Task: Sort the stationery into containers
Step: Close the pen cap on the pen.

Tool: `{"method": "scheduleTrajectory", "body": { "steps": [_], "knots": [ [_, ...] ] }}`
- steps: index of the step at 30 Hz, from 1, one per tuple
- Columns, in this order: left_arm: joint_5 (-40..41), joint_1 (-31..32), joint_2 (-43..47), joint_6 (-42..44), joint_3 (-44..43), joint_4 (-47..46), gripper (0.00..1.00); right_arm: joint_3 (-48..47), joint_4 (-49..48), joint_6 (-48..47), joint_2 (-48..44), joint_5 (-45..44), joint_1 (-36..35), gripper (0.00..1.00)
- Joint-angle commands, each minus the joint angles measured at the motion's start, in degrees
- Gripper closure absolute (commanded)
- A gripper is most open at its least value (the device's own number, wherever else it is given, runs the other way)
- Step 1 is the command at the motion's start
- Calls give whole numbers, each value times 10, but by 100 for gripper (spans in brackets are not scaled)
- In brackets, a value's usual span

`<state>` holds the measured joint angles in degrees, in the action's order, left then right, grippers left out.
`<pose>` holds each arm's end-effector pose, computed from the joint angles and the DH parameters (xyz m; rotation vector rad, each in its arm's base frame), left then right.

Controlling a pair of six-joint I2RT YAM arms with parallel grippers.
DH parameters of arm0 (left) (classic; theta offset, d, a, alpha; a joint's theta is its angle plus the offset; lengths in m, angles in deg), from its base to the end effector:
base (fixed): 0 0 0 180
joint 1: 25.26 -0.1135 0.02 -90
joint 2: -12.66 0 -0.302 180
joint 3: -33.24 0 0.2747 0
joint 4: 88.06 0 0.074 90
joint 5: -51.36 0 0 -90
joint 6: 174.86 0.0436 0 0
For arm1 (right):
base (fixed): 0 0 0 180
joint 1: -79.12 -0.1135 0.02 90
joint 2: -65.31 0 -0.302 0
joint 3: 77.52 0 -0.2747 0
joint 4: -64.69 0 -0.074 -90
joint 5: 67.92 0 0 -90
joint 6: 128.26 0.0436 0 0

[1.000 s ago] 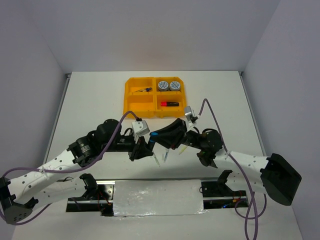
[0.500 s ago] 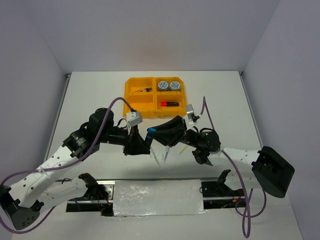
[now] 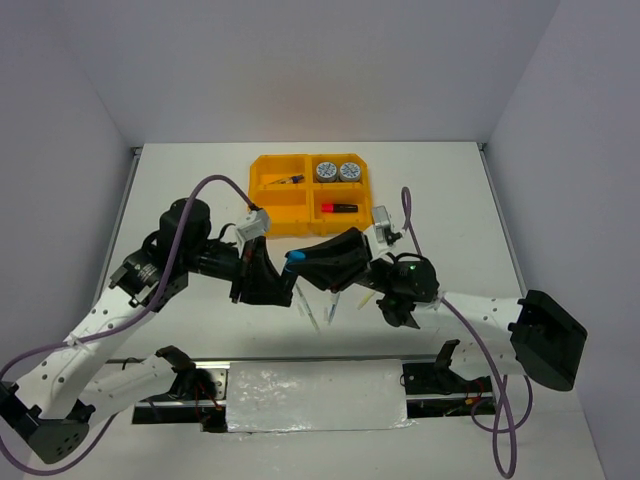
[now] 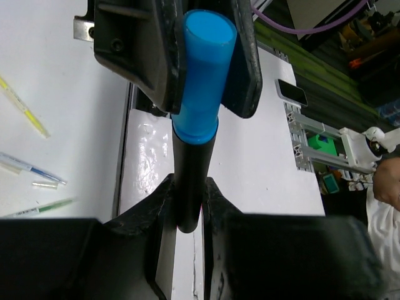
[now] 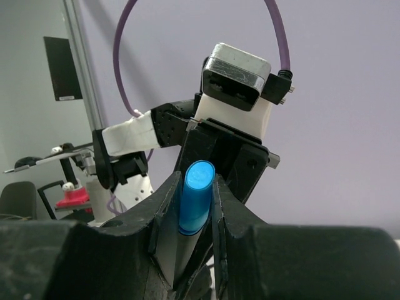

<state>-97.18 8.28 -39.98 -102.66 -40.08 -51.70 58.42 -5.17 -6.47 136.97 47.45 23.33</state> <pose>0.1352 -0.1343 0.4244 1.0261 1.7154 -1.5335 0.1264 0.2192 0.3492 -0.6503 0.8042 1.5914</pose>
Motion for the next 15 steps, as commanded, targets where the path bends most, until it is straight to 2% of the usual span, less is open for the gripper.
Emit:
{"method": "scheduleTrajectory", "body": {
  "steps": [1,7,10,15],
  "knots": [
    [35,-35,16,-6,-129,-312,100,72,326,-48,68,314,-89,100],
    [70,-37,19,45,-140,-249,100,66,365,-52,71,288,-105,100],
    [114,-37,25,104,-140,-193,100,39,444,-54,49,248,-107,100],
    [159,-35,50,124,-115,-192,100,8,557,-33,-8,162,-113,100]
  ]
}}
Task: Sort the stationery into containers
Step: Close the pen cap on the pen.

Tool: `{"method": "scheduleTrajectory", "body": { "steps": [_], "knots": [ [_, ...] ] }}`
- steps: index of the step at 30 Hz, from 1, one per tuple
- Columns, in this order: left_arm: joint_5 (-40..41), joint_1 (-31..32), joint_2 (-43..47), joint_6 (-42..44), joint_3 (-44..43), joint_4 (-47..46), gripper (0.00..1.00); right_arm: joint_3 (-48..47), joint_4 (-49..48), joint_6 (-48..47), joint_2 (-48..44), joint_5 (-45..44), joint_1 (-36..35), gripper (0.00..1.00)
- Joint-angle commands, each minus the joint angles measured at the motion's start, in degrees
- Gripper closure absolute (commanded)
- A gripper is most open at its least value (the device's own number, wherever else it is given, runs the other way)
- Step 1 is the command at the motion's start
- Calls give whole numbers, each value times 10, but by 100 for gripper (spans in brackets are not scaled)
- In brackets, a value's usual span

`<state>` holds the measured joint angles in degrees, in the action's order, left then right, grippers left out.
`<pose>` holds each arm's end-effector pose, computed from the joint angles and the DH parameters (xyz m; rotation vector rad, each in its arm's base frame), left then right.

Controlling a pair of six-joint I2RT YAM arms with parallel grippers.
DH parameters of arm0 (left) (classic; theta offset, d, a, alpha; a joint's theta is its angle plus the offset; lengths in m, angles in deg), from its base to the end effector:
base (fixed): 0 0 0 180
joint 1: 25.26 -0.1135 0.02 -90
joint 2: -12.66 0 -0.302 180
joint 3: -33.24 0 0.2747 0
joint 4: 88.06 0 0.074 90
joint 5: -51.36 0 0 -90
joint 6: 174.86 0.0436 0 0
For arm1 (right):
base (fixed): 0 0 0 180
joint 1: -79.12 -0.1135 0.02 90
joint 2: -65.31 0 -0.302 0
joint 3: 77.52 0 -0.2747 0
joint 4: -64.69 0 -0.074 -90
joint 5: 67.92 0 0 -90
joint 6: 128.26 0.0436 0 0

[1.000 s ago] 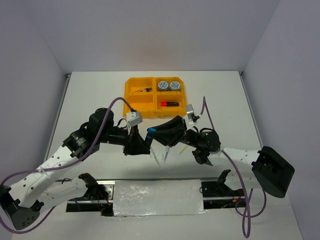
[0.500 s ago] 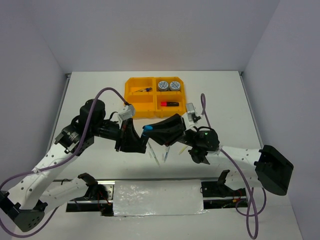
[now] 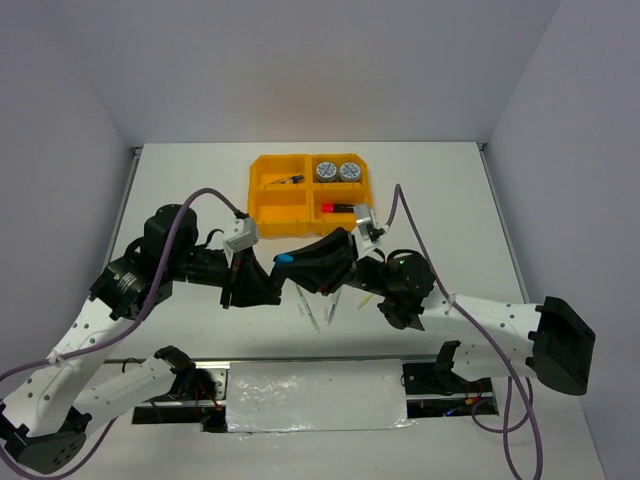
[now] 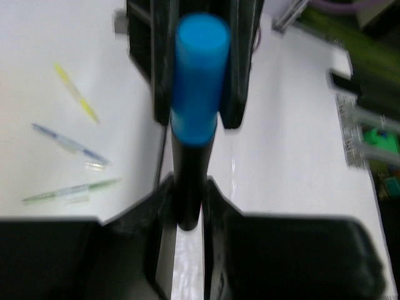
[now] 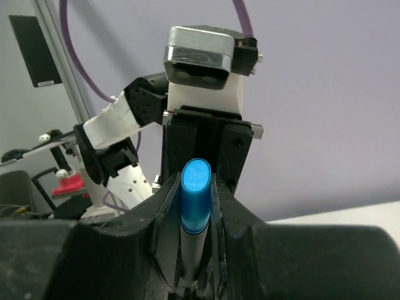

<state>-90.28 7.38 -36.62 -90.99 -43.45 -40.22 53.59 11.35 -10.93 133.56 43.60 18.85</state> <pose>0.1176 -0.1159 0.4336 1.0576 1.7036 -1.3057 0.1162 0.2357 0.3670 -0.6794 0.9306 1.5607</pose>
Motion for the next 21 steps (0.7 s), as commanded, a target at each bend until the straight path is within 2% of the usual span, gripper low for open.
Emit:
{"method": "scheduleTrajectory", "body": {
  "steps": [1,8,12,15,18,21],
  "knots": [
    [94,-26,19,5,-77,-309,100,53,400,30,15,194,-68,100],
    [36,-24,36,-50,-7,-375,100,16,447,35,-107,173,-74,100],
    [34,-22,70,-76,45,-422,100,-27,508,1,-143,146,-74,99],
    [33,-20,77,-93,66,-436,100,-63,536,-12,-151,143,-72,94],
    [37,-13,81,-101,88,-447,100,-89,549,-24,-158,129,-73,67],
    [44,-5,88,-114,111,-467,100,-114,557,-41,-163,110,-74,56]
  ]
}}
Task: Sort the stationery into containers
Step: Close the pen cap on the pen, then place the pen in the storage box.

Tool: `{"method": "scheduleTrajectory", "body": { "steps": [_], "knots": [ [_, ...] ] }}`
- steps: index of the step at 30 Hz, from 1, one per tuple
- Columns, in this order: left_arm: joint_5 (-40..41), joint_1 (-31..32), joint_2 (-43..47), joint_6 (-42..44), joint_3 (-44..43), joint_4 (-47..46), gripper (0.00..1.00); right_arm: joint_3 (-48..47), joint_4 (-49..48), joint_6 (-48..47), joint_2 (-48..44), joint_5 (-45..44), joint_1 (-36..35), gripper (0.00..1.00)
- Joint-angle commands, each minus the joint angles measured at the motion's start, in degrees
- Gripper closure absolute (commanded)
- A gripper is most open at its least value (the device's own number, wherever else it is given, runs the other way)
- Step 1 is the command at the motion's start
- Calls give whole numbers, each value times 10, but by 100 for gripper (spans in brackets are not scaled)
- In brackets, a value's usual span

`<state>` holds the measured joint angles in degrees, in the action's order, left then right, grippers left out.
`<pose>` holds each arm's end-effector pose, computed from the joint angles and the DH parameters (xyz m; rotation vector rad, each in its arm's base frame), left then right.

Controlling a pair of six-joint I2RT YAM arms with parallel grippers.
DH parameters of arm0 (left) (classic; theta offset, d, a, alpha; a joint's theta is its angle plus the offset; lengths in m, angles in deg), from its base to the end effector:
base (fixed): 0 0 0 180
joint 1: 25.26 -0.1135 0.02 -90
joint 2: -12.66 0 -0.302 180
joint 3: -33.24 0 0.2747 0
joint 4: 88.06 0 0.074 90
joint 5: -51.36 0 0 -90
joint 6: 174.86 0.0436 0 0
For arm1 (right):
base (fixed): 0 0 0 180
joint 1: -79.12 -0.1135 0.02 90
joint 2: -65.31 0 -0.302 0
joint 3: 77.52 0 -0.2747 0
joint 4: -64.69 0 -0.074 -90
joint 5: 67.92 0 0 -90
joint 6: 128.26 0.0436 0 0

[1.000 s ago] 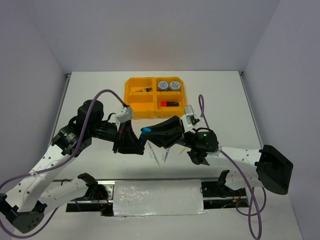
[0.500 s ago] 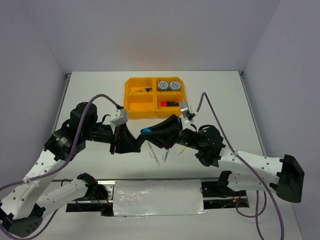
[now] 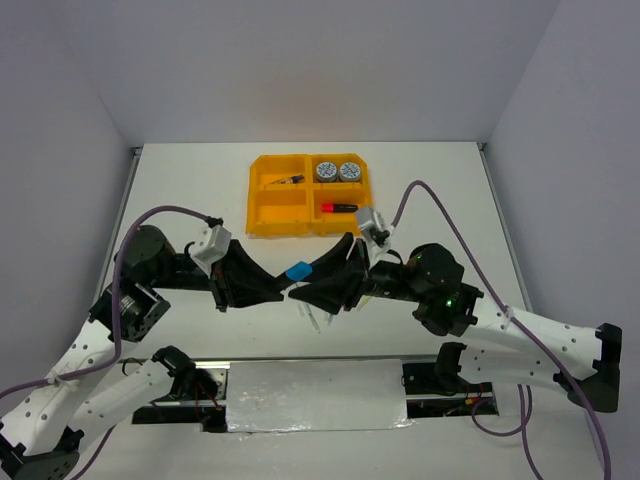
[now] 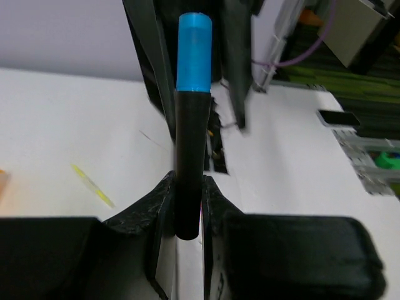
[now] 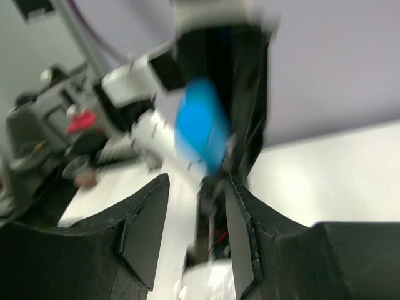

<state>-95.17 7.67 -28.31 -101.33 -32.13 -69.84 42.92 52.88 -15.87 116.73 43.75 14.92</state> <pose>0.0974 -0.1064 0.4355 1.0642 1.3071 -1.3795 0.0774 0.1972 0.4276 -0.8301 1.1350 1.5162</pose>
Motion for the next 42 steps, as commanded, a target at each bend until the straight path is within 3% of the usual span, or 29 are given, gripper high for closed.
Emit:
{"method": "scheduleTrajectory", "body": {
  "steps": [1,8,18,28,36,42],
  "knots": [
    [93,-6,6,-20,8,-184,100,-15,144,4,6,102,-35,50],
    [102,17,13,-54,48,-230,100,-35,94,-23,25,66,-35,39],
    [159,48,41,-124,123,-301,100,69,-40,-81,-52,-151,-35,39],
    [150,62,50,-170,140,-341,100,43,-40,-114,-31,-174,-30,41],
    [158,74,44,-166,153,-335,100,36,-106,-109,-26,-60,-22,41],
    [159,88,36,-162,157,-331,100,55,-143,-115,-39,-77,-18,42]
  ]
}}
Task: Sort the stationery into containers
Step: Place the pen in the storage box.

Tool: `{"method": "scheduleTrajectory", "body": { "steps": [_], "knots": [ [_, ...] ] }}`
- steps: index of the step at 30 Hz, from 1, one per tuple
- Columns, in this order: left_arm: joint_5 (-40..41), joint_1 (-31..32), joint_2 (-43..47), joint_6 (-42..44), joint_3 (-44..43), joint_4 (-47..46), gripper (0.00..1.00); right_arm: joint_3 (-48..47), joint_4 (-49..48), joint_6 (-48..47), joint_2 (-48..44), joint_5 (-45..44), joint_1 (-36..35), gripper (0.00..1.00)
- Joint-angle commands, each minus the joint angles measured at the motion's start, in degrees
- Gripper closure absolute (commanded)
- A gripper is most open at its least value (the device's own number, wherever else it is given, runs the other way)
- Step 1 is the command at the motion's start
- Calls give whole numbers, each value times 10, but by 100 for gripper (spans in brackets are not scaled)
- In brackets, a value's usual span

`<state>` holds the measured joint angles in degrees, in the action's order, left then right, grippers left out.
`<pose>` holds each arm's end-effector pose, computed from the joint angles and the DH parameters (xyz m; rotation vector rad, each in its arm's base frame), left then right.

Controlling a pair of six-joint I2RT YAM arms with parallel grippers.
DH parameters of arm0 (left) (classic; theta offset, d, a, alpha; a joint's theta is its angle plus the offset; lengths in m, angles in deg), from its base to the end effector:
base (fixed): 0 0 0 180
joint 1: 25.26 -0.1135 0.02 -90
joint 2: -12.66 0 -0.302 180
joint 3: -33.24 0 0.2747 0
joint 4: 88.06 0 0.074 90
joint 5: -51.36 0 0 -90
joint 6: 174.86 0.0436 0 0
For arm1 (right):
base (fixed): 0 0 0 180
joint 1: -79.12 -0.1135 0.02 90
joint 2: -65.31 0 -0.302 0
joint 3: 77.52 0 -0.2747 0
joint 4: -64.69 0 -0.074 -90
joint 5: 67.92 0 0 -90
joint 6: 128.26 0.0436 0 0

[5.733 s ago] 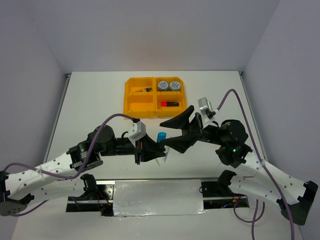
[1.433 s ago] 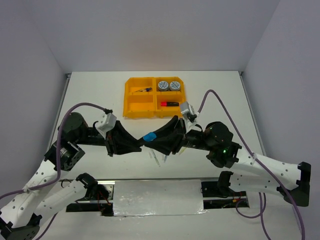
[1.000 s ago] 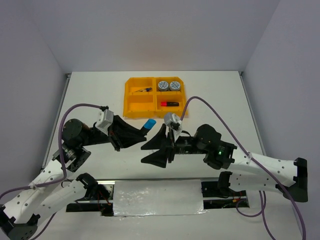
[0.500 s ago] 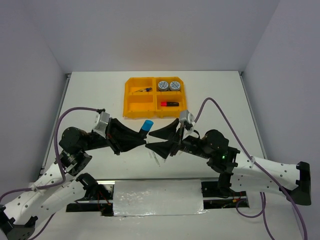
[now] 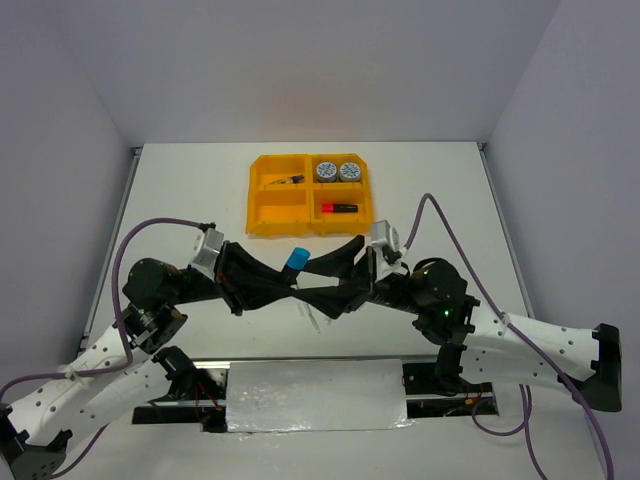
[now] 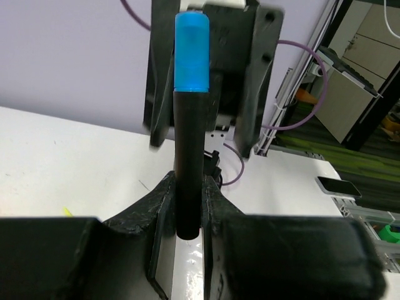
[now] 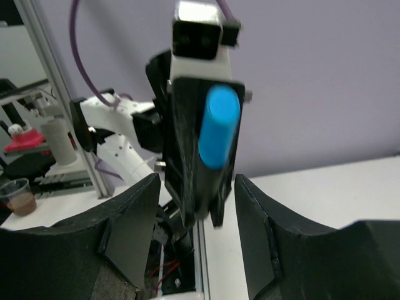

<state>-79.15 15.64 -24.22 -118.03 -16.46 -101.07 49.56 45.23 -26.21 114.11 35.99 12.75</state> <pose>0.0893 -0.1149 0.4024 0.7809 1.1428 -1.4973 0.0712 0.1890 0.4070 -0.7838 1.0135 1.3354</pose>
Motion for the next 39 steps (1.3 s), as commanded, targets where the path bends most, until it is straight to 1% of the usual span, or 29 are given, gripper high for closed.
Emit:
{"method": "scheduleTrajectory", "body": {
  "steps": [1,4,7,10,11,13,14,16,19,20,21,23,24,25,26,27,28,29,30,31,32,33,34,35,36,37,38,39],
  "knots": [
    [2,14,-6,6,2,-16,100,-15,-71,-12,-12,1,5,42],
    [9,23,-6,16,2,-7,100,-36,-63,-14,0,6,11,42],
    [15,29,-5,18,3,-9,100,-58,-51,-16,17,13,13,44],
    [17,34,-6,14,1,-17,100,-66,-48,-17,31,17,14,52],
    [16,35,-6,13,0,-18,100,-63,-50,-16,33,18,14,58],
    [18,38,-11,11,-3,-17,100,-55,-62,-13,33,23,15,64],
    [19,40,-13,10,-4,-20,100,-53,-66,-13,32,25,15,68],
    [22,43,-14,7,-4,-21,100,-51,-69,-11,34,30,15,71],
    [26,44,-17,5,-5,-26,99,-48,-69,-8,35,37,17,83],
    [33,46,-17,6,-7,-22,96,-46,-69,-6,37,40,17,99],
    [39,45,-17,7,-8,-18,92,-44,-70,1,36,38,16,100],
    [52,46,-18,11,-14,1,67,-36,-73,6,37,36,19,100],
    [73,45,-17,20,-17,14,35,-36,-65,7,35,19,21,100],
    [95,46,-13,27,-29,36,9,-39,-51,7,35,2,26,100],
    [167,45,-11,48,-40,110,1,-43,-17,6,35,-21,32,100],
    [212,45,-9,58,-53,155,1,-46,4,9,35,-50,38,100],
    [263,46,-13,65,-84,205,1,-56,53,15,35,-126,55,100],
    [322,45,-18,71,-103,259,1,-61,77,21,35,-167,66,100],
    [384,46,-25,66,-124,382,1,-66,101,40,35,-205,79,100],
    [515,46,-41,58,-160,441,1,-72,128,57,36,-288,94,100],
    [577,45,-50,48,-175,497,1,-88,188,78,44,-327,112,100],
    [630,45,-57,28,-188,591,1,-98,218,125,51,-356,155,100],
    [721,45,-69,15,-213,636,1,-108,247,147,60,-374,180,100],
    [755,46,-72,2,-223,676,1,-122,281,167,84,-398,203,100],
    [777,45,-73,-13,-238,708,1,-129,295,203,98,-409,243,100],
    [802,45,-65,-15,-240,742,0,-148,313,222,131,-419,258,100],
    [805,46,-58,-12,-237,746,1,-157,316,240,149,-436,271,100],
    [804,45,-36,7,-219,728,1,-166,320,252,164,-449,287,100]
  ]
}}
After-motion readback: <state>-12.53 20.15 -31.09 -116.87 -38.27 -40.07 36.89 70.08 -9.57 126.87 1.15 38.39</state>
